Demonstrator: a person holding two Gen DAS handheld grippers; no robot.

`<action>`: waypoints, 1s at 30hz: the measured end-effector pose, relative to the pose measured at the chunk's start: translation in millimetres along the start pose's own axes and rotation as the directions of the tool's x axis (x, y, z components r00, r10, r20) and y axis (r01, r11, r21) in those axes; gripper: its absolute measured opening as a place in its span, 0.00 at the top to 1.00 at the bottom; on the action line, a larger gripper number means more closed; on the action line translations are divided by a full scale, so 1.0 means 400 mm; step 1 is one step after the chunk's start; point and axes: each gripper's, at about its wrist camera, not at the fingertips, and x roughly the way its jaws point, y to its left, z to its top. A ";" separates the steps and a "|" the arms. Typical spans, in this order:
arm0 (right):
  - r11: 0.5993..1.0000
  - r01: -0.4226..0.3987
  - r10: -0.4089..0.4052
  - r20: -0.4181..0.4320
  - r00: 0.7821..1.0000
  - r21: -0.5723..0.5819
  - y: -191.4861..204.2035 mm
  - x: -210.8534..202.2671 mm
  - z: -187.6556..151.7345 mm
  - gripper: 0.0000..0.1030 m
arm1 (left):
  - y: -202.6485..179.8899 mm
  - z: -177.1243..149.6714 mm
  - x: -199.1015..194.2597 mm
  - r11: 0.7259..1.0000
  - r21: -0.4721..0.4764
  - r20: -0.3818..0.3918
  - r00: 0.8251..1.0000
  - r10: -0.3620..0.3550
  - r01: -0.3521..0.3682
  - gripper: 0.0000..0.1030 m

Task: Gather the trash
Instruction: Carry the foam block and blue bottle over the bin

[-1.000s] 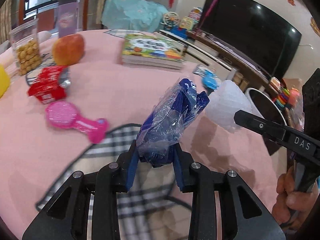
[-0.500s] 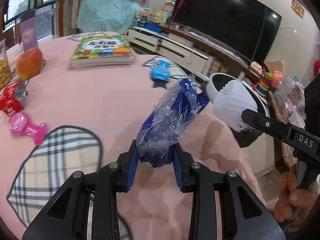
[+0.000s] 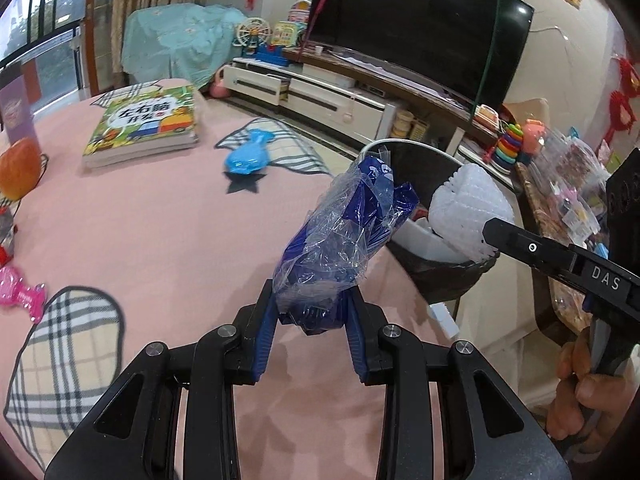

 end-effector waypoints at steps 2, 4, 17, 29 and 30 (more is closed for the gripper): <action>1.000 0.007 -0.007 0.008 1.000 0.011 -0.018 -0.010 0.004 0.85 | -0.017 0.006 0.004 1.000 0.011 -0.001 1.000 -0.004 0.004 0.71; 1.000 0.014 -0.014 0.013 1.000 0.020 -0.034 -0.016 0.007 0.85 | -0.035 0.013 0.010 1.000 0.024 -0.001 1.000 -0.009 0.009 0.71; 0.997 0.045 -0.047 0.033 0.998 0.066 -0.109 -0.031 0.037 0.85 | -0.126 0.062 0.039 0.995 0.094 0.002 1.000 -0.024 0.024 0.70; 0.994 0.074 -0.077 0.037 0.996 0.083 -0.155 -0.027 0.075 0.85 | -0.172 0.109 0.089 0.992 0.123 -0.018 1.000 -0.022 0.024 0.70; 0.994 0.073 -0.076 0.035 0.996 0.084 -0.159 -0.025 0.078 0.85 | -0.177 0.114 0.096 0.992 0.126 -0.021 1.000 -0.022 0.024 0.70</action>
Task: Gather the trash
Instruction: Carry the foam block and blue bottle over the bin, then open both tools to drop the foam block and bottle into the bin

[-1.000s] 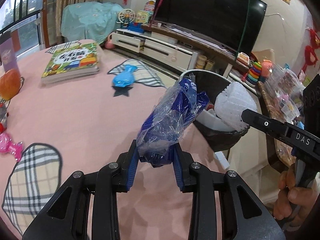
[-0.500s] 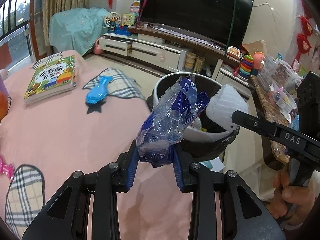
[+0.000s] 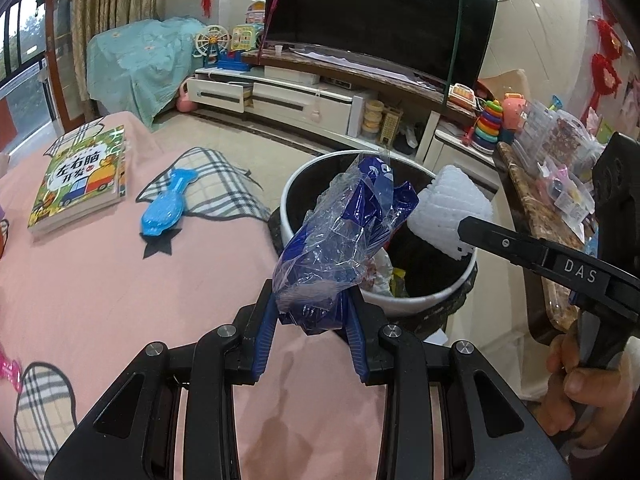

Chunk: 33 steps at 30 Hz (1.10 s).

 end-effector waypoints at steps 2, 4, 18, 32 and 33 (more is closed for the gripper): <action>1.000 0.004 -0.004 -0.002 1.000 0.000 -0.003 0.007 0.009 0.85 | -0.005 0.010 0.009 1.000 0.005 -0.002 1.000 0.000 0.000 0.70; 1.000 0.007 -0.007 -0.002 1.000 -0.001 -0.005 0.012 0.017 0.85 | -0.011 0.020 0.018 1.000 0.011 -0.005 1.000 0.000 0.000 0.70; 1.000 0.029 -0.029 -0.036 0.999 0.008 -0.044 0.061 0.059 0.85 | -0.043 0.077 0.078 0.999 0.038 -0.022 1.000 0.003 -0.002 0.68; 0.998 0.050 -0.047 -0.054 0.997 0.043 -0.062 0.063 0.075 0.57 | -0.041 0.076 0.091 1.000 0.015 -0.034 0.999 -0.010 0.010 0.39; 0.998 0.050 -0.047 -0.049 0.998 0.048 -0.061 0.061 0.075 0.53 | -0.037 0.073 0.086 1.000 0.010 -0.030 0.999 -0.014 0.014 0.39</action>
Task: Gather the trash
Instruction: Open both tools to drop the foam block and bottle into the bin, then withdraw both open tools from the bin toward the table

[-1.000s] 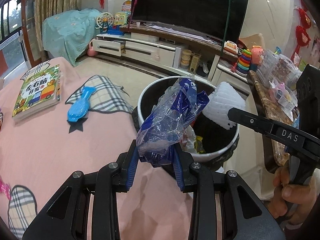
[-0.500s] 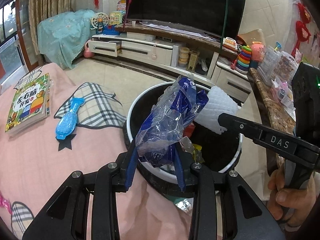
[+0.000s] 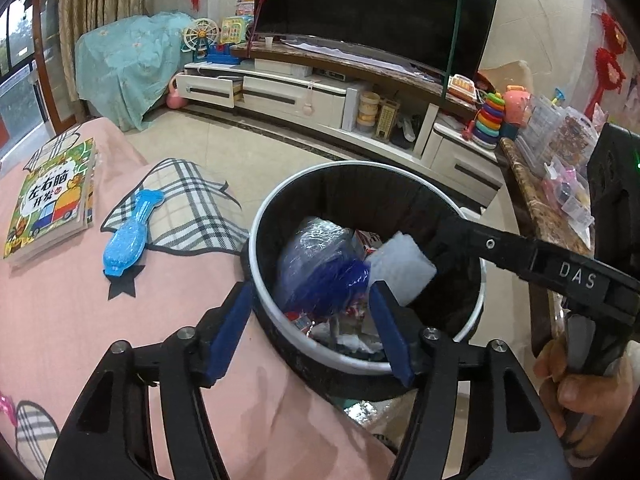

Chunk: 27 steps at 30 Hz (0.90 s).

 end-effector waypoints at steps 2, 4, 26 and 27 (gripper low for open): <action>1.000 -0.004 0.004 0.011 1.000 0.012 0.000 -0.010 -0.004 0.48 | 0.008 -0.007 -0.009 1.000 -0.011 0.003 1.000 -0.001 0.001 0.38; 1.000 0.000 0.000 0.017 1.000 0.020 0.001 -0.016 -0.005 0.45 | 0.017 -0.020 -0.022 1.000 -0.021 0.008 1.000 -0.008 0.008 0.38; 0.990 -0.120 0.122 0.026 0.992 -0.070 0.191 -0.034 -0.161 0.20 | 0.231 -0.249 -0.236 0.983 -0.160 0.104 0.989 0.105 -0.087 0.33; 0.990 -0.124 0.126 0.022 0.992 -0.073 0.199 -0.032 -0.165 0.18 | 0.243 -0.262 -0.245 0.981 -0.166 0.106 0.987 0.121 -0.103 0.33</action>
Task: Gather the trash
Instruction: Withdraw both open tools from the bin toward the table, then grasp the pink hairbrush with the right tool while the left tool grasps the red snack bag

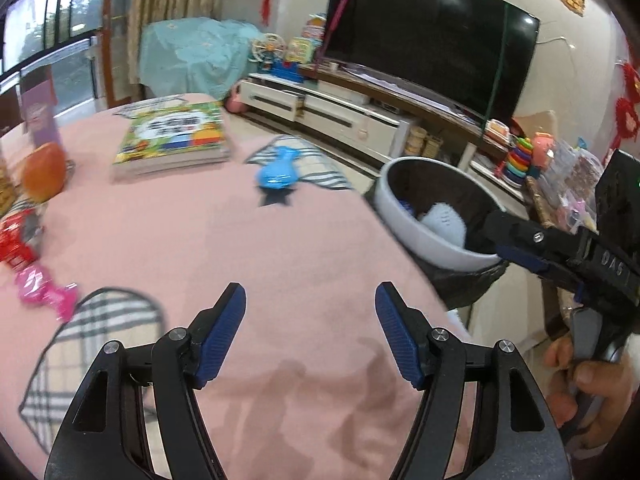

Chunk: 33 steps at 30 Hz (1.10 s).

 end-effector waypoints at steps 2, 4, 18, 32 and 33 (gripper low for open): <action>1.000 -0.013 0.013 -0.010 1.000 -0.004 0.019 0.008 -0.011 0.13 | 0.035 -0.019 -0.016 0.999 -0.017 0.002 1.000 0.030 -0.030 0.33; 1.000 -0.022 0.022 -0.020 1.000 -0.013 0.036 0.015 -0.021 0.11 | 0.072 -0.034 -0.032 0.998 -0.043 0.004 0.999 0.051 -0.051 0.33; 0.980 -0.142 0.126 -0.122 0.985 -0.137 0.232 0.095 -0.082 0.11 | 0.337 -0.145 -0.149 0.953 -0.246 0.008 0.982 0.188 -0.180 0.33; 0.873 -0.321 0.222 -0.289 0.931 -0.367 0.505 0.252 -0.172 0.11 | 0.548 -0.222 -0.239 0.872 -0.385 -0.027 0.949 0.315 -0.301 0.32; 0.861 -0.336 0.224 -0.310 0.924 -0.381 0.523 0.267 -0.179 0.12 | 0.559 -0.224 -0.243 0.868 -0.386 -0.029 0.944 0.328 -0.314 0.32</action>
